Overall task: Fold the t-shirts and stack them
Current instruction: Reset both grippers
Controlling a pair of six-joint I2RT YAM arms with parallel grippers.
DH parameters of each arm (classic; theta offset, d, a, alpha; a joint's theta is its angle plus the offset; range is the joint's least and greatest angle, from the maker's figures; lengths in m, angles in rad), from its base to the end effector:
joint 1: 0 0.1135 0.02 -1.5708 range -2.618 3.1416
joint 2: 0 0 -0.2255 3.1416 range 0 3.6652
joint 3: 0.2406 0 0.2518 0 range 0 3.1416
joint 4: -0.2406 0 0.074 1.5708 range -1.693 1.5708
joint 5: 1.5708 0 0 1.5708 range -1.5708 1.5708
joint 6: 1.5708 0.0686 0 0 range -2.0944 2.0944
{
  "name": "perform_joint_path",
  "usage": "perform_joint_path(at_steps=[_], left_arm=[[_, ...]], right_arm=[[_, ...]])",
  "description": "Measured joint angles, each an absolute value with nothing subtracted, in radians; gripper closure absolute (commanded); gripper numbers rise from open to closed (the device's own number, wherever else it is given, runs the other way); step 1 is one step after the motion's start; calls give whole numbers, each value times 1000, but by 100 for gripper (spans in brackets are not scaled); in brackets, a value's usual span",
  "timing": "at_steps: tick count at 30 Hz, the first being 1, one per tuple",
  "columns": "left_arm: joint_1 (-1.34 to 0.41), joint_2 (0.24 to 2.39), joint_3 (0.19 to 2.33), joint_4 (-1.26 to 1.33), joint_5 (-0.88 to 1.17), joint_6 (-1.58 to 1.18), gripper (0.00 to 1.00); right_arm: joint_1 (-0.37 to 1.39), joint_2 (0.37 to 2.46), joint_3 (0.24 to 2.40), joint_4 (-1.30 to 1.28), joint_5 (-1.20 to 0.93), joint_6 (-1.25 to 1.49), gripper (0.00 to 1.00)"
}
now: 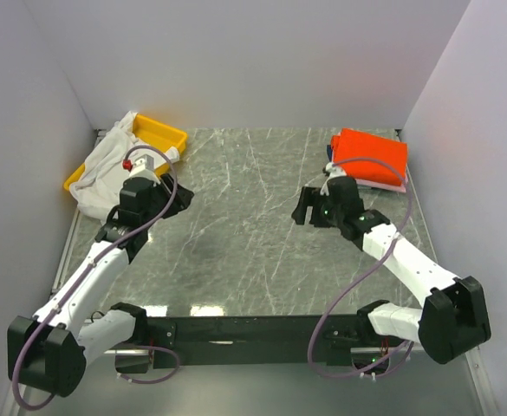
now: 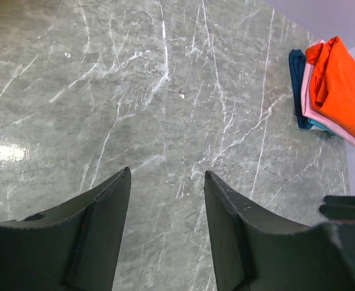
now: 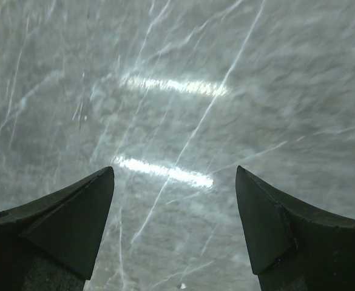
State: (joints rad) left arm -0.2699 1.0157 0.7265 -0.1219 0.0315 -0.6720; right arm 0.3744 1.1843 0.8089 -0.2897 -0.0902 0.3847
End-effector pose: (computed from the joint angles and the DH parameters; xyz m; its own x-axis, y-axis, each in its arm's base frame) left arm 0.2725 -0.0776 0.2359 -0.4846 -0.5115 -0.7095 -0.0094 0.8142 -0.5805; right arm 0.2737 0.1142 0.2007 -0.6938 0.1289 -0.7085 -0.1832 0.9199 0.3468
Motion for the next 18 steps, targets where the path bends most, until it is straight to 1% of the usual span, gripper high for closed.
perform_joint_path(at_steps=[5,18], left_arm=[[-270,968,691,-124,21,-675,41],[-270,923,655,-142,17,-661,39]], right_arm=[[455,1177,710,-223,-86,459,14],[521,1177,706,-169,-75,490,14]])
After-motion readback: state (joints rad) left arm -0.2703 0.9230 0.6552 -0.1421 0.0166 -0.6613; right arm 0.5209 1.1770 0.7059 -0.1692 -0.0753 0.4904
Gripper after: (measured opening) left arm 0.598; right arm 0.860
